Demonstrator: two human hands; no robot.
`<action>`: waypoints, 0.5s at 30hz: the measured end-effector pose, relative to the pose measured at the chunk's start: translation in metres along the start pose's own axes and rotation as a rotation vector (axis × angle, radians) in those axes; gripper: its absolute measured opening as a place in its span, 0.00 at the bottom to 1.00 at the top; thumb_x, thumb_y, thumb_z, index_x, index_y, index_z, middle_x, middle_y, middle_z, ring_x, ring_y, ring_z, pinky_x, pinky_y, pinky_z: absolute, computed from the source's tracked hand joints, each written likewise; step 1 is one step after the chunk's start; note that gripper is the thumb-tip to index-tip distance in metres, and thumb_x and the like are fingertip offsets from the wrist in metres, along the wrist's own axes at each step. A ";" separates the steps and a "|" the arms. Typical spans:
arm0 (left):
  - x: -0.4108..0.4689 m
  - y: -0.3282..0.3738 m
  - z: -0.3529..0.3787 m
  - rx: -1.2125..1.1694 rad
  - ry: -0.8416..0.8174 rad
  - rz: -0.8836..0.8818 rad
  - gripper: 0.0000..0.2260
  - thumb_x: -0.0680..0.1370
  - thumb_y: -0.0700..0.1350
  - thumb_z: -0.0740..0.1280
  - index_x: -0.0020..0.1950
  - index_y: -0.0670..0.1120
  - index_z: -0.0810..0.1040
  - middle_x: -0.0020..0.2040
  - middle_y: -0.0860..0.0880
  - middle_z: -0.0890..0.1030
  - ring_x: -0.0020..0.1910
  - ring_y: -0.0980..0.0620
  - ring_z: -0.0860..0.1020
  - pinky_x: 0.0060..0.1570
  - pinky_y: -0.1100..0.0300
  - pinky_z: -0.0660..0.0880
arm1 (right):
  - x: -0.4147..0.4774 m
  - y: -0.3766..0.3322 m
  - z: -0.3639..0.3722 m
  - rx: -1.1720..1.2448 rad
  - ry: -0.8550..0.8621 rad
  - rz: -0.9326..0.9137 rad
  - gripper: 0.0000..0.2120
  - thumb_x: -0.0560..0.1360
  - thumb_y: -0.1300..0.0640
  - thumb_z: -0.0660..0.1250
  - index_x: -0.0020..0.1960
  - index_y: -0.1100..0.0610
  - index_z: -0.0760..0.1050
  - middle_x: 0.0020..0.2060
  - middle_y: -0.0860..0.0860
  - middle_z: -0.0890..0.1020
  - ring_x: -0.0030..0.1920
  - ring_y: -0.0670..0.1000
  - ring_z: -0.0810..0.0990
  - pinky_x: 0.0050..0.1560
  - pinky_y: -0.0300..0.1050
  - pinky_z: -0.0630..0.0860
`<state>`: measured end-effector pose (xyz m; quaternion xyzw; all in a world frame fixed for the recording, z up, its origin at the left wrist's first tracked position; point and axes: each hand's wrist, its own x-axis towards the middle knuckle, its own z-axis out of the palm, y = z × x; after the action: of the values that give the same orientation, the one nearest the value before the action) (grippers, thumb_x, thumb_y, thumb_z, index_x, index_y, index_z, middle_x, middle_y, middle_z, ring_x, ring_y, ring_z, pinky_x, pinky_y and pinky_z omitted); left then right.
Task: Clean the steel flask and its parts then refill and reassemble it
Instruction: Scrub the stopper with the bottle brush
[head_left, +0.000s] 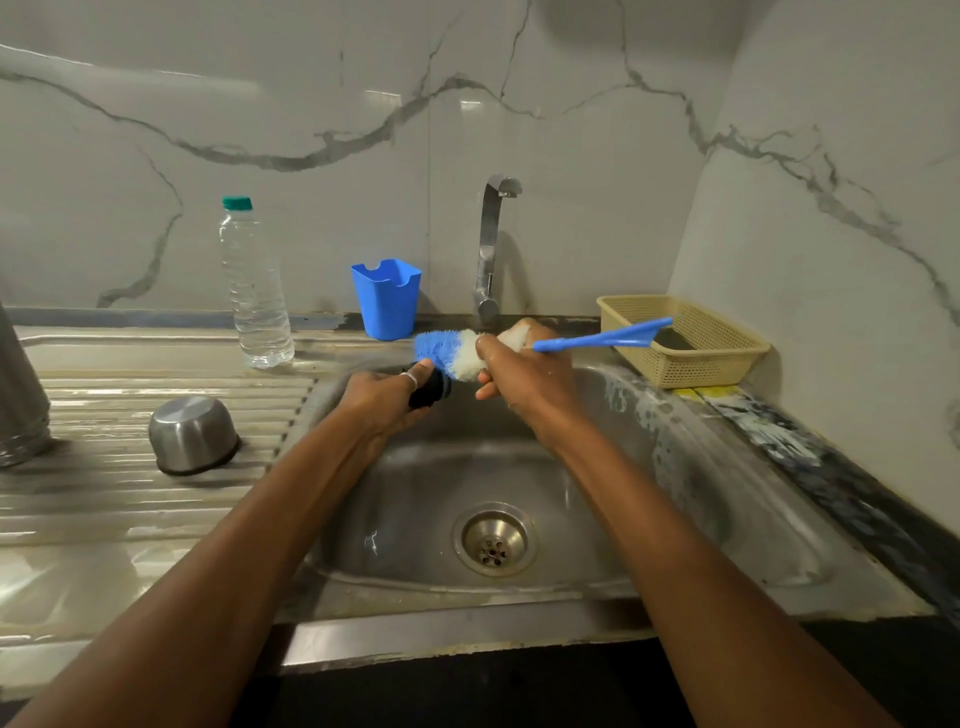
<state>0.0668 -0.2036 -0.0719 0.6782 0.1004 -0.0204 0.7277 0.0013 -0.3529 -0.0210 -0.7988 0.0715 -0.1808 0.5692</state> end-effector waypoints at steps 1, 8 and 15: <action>-0.001 0.000 -0.001 0.012 0.018 -0.011 0.20 0.77 0.50 0.74 0.62 0.37 0.77 0.53 0.40 0.82 0.48 0.45 0.83 0.44 0.56 0.83 | 0.000 -0.001 -0.001 0.013 0.004 0.013 0.09 0.74 0.54 0.68 0.49 0.59 0.77 0.35 0.54 0.85 0.27 0.48 0.83 0.25 0.32 0.71; -0.001 0.001 -0.005 -0.038 0.013 0.014 0.18 0.77 0.48 0.74 0.58 0.36 0.78 0.51 0.40 0.81 0.46 0.46 0.83 0.42 0.58 0.83 | 0.001 -0.005 0.001 -0.016 0.022 -0.041 0.10 0.74 0.52 0.68 0.49 0.59 0.77 0.35 0.52 0.85 0.27 0.49 0.84 0.38 0.43 0.80; 0.000 0.003 -0.008 -0.070 -0.001 0.005 0.18 0.78 0.48 0.74 0.58 0.36 0.77 0.55 0.39 0.81 0.52 0.43 0.83 0.46 0.55 0.83 | 0.002 -0.010 -0.007 -0.022 0.060 -0.062 0.09 0.73 0.52 0.68 0.47 0.58 0.77 0.36 0.53 0.85 0.27 0.49 0.83 0.34 0.41 0.76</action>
<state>0.0665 -0.1954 -0.0697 0.6527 0.0990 -0.0154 0.7510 -0.0001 -0.3567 -0.0087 -0.8012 0.0658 -0.2215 0.5520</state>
